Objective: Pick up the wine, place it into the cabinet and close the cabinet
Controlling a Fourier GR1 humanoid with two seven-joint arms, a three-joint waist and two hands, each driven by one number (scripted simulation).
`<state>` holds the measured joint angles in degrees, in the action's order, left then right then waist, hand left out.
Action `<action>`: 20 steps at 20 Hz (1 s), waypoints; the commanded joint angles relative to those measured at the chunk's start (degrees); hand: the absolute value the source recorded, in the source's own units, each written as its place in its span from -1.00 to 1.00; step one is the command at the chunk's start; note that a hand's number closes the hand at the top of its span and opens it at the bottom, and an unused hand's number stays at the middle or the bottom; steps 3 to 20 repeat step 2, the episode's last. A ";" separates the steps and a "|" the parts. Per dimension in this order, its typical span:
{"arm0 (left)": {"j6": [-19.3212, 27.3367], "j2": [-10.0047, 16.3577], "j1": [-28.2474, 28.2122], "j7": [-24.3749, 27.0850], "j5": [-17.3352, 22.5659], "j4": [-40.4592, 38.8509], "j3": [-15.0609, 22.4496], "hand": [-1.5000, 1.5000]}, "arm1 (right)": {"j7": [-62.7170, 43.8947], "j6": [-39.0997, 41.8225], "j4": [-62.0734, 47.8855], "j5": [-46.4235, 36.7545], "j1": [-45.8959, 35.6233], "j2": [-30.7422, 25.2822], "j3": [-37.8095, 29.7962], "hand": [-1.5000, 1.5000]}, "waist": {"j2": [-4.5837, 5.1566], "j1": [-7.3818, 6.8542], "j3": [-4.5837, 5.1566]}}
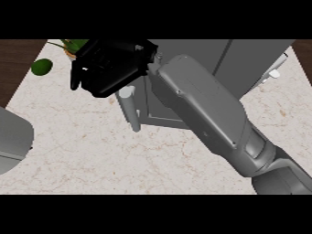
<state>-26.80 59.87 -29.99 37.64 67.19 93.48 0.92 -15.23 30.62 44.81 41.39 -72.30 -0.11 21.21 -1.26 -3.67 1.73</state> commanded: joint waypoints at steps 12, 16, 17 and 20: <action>-0.74 0.41 1.40 1.10 -0.21 -0.44 -2.44 -1.00 | 4.92 -7.09 -5.37 -2.73 -0.14 -8.31 -6.23 1.00 | 2.19 1.76 -1.64; -0.74 0.41 1.40 1.10 -0.21 -0.44 -2.44 -1.00 | 4.92 -7.09 -5.37 -2.73 -0.14 -8.31 -6.23 1.00 | 2.19 1.76 -1.64; -0.74 0.41 1.40 1.10 -0.21 -0.44 -2.44 -1.00 | 4.92 -7.09 -5.37 -2.73 -0.14 -8.31 -6.23 1.00 | 2.19 1.76 -1.64; -0.74 0.41 1.40 1.10 -0.21 -0.44 -2.44 -1.00 | 4.92 -7.09 -5.37 -2.73 -0.14 -8.31 -6.23 1.00 | 2.19 1.76 -1.64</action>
